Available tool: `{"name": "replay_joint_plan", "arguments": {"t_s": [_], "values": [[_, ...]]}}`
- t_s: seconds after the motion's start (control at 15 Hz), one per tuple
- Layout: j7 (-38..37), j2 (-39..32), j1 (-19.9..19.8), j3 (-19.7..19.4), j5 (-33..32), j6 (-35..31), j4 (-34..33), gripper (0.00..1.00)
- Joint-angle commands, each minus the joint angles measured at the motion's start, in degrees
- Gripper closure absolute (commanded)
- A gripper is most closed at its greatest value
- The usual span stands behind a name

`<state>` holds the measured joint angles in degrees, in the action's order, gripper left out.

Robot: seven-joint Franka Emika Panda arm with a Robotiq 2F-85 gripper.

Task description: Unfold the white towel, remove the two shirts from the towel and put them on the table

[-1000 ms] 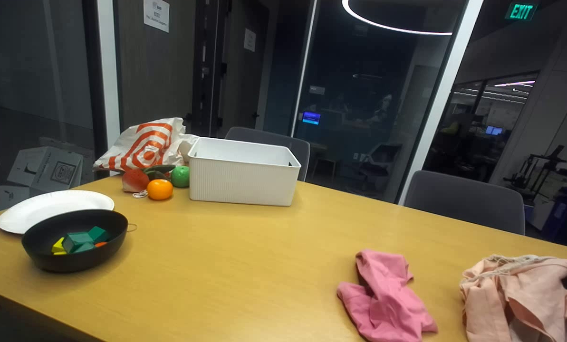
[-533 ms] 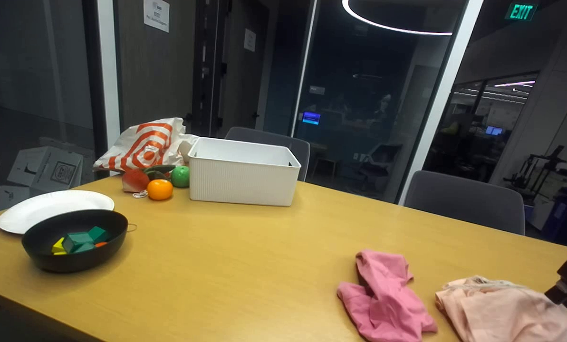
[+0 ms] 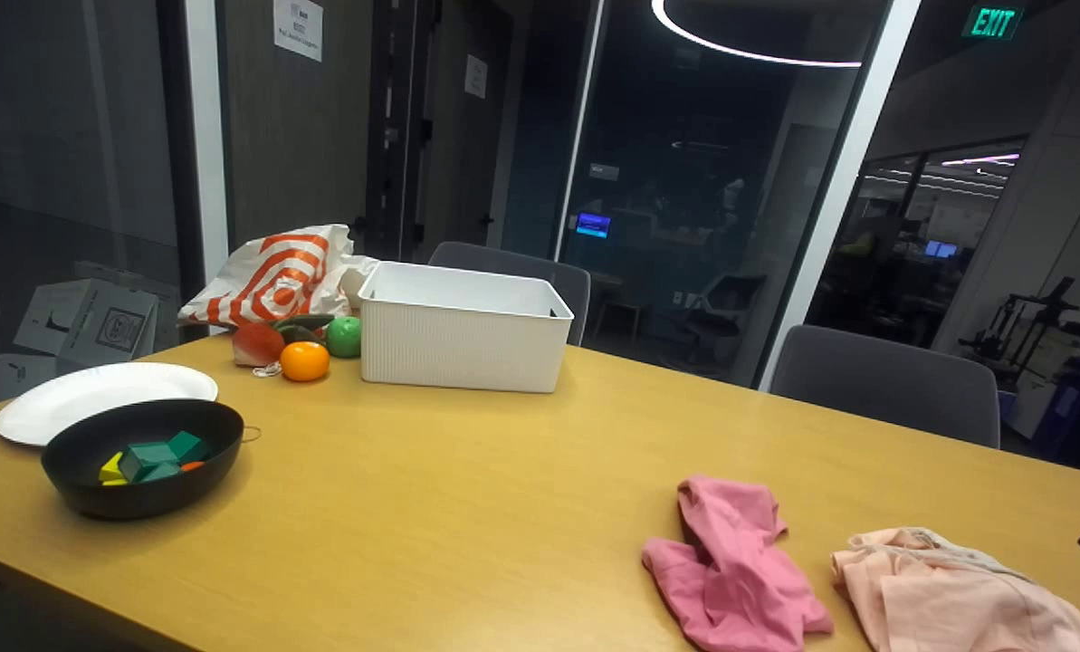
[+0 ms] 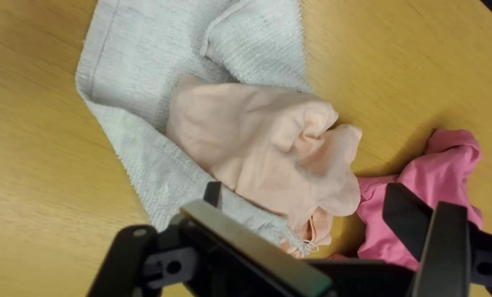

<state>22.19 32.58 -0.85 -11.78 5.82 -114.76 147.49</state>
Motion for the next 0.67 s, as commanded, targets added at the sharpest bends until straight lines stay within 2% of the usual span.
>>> {"name": "replay_joint_plan", "arguments": {"t_s": [0.0, 0.2, 0.27, 0.6], "values": [[-0.24, 3.15, 0.00, 1.46, -0.91, 4.67, -2.78, 0.00], [1.12, 4.05, 1.06, 1.12, 0.24, 7.74, -4.38, 0.01], [0.19, 3.10, 0.44, 1.14, -0.19, 5.41, -2.89, 0.00], [0.19, 2.78, 0.47, 1.14, -0.17, 5.61, -2.66, 0.00]]}}
